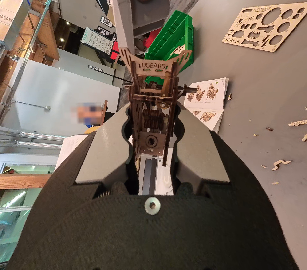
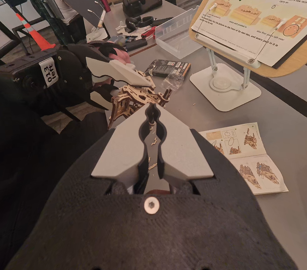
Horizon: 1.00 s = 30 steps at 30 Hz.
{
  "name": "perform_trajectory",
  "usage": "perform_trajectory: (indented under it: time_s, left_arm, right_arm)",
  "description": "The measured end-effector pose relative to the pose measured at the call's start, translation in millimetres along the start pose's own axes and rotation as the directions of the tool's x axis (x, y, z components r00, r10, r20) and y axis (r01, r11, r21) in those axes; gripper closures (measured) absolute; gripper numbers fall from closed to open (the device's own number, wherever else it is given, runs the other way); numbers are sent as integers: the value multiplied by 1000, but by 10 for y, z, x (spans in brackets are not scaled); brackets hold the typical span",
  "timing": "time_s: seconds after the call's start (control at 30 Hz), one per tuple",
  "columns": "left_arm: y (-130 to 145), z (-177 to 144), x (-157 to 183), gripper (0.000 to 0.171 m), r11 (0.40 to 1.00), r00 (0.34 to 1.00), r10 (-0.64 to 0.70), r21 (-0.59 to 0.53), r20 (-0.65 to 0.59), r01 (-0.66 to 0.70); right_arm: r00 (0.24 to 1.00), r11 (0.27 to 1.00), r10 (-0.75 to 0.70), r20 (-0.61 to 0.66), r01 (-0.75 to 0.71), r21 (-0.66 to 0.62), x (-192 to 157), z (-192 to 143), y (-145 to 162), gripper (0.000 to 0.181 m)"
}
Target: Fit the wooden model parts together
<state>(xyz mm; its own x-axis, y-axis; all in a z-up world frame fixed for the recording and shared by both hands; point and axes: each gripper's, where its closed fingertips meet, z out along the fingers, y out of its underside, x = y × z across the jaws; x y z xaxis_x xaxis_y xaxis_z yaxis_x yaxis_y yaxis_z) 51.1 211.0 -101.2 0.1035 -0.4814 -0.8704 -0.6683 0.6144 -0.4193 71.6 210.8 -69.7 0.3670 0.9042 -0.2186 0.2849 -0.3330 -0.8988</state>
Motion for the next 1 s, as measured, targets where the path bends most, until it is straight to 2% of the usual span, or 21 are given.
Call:
perform_trajectory:
  time_s: [0.6,1.0]
  left_arm:
    - [-8,11,-10,126,999,999,-44,10,-1,44]
    - [-10,-23,-41,127,995,995,-97,24,3,97]
  right_arm:
    - [1000,1000,2,19,-3,25,-24,39,-29,181]
    - [998,998,-51,35,50,33,-104,11,-49,181]
